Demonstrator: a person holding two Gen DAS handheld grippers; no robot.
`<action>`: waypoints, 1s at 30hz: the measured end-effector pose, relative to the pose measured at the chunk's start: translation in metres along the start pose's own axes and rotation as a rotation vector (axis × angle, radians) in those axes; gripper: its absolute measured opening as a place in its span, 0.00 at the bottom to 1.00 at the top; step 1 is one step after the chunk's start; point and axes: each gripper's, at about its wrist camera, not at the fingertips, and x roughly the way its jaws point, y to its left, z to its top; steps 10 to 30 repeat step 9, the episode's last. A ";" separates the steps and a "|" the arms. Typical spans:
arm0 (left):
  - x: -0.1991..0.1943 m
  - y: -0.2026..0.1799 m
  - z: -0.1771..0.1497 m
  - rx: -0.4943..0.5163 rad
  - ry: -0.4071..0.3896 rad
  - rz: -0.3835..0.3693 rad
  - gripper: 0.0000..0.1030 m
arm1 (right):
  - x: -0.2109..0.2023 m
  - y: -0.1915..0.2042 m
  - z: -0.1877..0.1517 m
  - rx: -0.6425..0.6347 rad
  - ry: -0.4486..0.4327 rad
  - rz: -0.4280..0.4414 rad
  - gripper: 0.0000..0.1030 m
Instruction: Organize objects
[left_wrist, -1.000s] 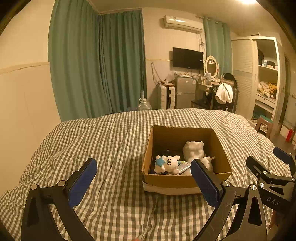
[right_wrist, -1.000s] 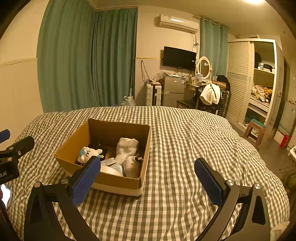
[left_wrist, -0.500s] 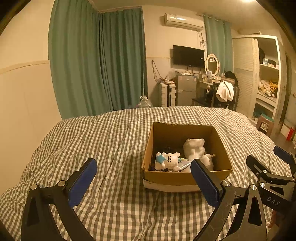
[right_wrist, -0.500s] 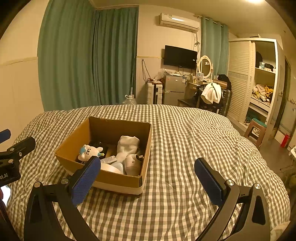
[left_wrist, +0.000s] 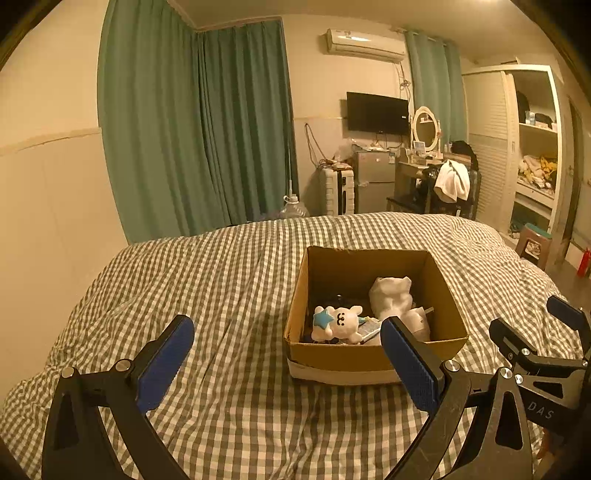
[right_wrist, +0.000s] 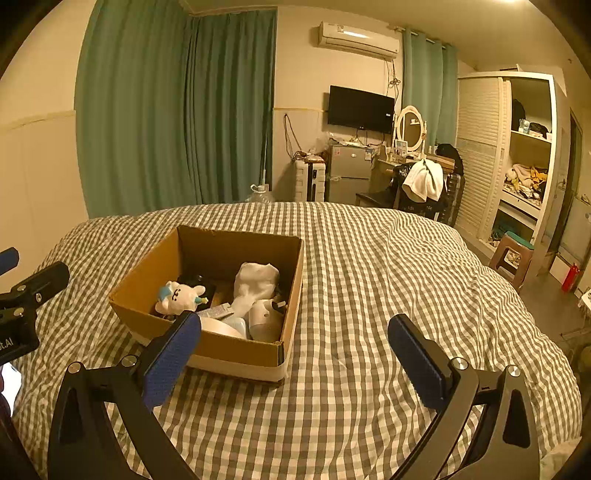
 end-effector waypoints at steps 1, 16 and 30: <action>0.000 0.000 0.000 -0.001 0.001 -0.001 1.00 | 0.001 0.001 0.000 -0.002 0.001 0.000 0.99; -0.001 0.003 -0.002 -0.008 -0.005 0.026 1.00 | 0.003 0.004 -0.003 -0.007 0.006 0.000 0.99; -0.001 0.003 -0.002 -0.008 -0.005 0.026 1.00 | 0.003 0.004 -0.003 -0.007 0.006 0.000 0.99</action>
